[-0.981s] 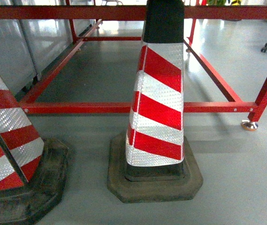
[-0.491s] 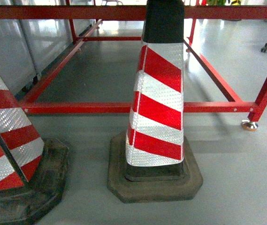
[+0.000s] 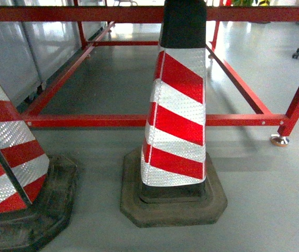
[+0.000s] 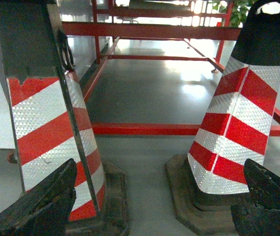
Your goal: Place box next to blue box on left shelf
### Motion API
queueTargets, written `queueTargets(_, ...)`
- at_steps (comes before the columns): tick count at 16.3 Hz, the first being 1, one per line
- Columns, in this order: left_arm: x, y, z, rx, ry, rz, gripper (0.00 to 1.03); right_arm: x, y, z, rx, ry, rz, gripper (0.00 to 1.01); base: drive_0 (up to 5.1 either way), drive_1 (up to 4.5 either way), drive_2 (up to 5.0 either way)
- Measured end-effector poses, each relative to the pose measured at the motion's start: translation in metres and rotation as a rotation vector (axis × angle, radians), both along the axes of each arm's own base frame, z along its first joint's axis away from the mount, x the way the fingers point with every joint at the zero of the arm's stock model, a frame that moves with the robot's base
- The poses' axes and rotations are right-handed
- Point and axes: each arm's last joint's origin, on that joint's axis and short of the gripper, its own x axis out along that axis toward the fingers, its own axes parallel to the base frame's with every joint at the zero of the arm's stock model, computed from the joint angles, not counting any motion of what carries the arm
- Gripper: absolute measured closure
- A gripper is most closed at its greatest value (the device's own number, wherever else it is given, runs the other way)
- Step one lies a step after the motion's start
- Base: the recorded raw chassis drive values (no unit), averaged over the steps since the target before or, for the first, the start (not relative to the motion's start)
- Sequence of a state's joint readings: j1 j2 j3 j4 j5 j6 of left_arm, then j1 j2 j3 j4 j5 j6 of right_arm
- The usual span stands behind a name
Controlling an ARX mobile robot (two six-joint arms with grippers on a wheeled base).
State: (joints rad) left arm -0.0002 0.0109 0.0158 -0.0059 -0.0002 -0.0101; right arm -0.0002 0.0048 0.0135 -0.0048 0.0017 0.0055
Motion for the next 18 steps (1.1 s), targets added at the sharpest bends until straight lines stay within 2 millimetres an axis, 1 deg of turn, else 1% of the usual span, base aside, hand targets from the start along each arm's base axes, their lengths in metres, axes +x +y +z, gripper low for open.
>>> queueTargets(18,0.0,0.0,0.0,0.011,0.0,0.0,0.05,0.0,0.0001,0.0,-0.004,0.0,0.002,0.03,0.0,0.0,0.0)
